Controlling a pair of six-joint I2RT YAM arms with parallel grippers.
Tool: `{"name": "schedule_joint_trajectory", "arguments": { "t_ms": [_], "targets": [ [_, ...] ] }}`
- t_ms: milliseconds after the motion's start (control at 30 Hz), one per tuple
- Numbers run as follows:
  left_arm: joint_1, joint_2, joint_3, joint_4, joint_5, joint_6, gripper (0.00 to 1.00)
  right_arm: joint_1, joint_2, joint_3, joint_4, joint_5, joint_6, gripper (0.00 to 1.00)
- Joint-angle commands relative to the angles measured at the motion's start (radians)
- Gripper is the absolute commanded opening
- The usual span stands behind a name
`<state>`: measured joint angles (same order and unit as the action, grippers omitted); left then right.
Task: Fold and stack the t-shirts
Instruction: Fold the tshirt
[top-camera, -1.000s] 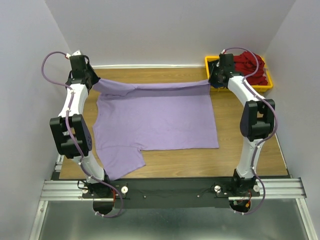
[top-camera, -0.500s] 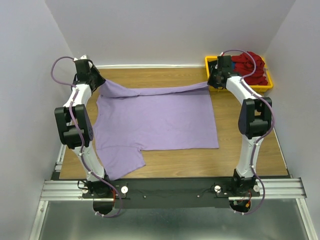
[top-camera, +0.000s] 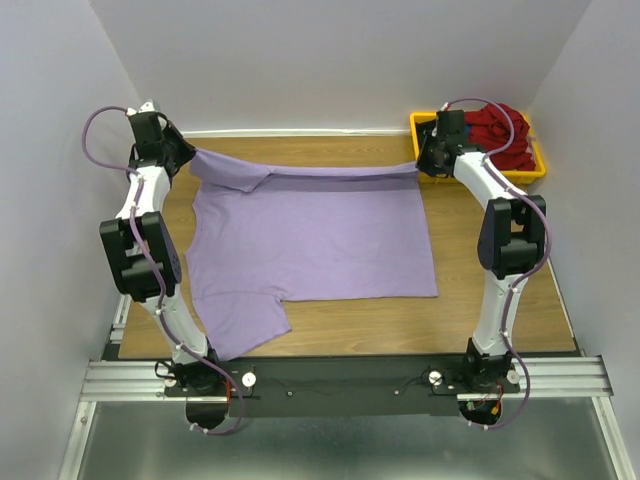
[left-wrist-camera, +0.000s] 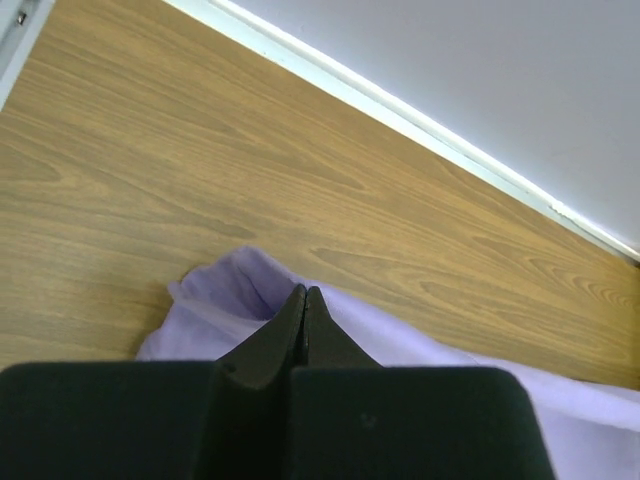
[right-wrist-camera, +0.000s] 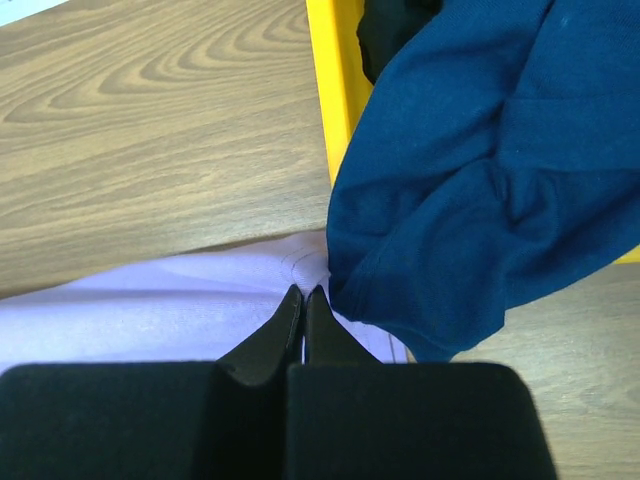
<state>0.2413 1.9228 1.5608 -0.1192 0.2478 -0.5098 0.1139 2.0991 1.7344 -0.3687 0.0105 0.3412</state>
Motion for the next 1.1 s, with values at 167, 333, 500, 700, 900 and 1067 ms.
{"name": "schedule_joint_trajectory", "arguments": {
  "t_ms": [167,333,500,700,900,1067],
  "targets": [
    [0.004,-0.091,-0.073,0.067,0.03,0.011,0.0,-0.013,-0.057,-0.036,-0.015,0.028,0.001,0.01],
    [-0.002,-0.044,-0.077,0.075,0.077,-0.007,0.0,-0.013,-0.045,-0.03,-0.015,0.036,0.007,0.01],
    [-0.01,0.039,-0.091,0.089,0.068,-0.013,0.0,-0.011,-0.005,-0.001,-0.015,0.025,0.007,0.01],
    [-0.007,0.052,0.008,0.061,0.087,-0.012,0.0,-0.011,0.015,0.06,-0.015,0.013,-0.014,0.01],
    [-0.007,-0.041,-0.027,0.113,0.007,0.011,0.0,-0.011,0.009,0.073,-0.013,0.019,-0.008,0.01],
    [-0.005,-0.015,-0.096,0.113,0.045,0.008,0.0,-0.013,0.025,0.039,-0.013,0.02,0.002,0.01]
  ]
}}
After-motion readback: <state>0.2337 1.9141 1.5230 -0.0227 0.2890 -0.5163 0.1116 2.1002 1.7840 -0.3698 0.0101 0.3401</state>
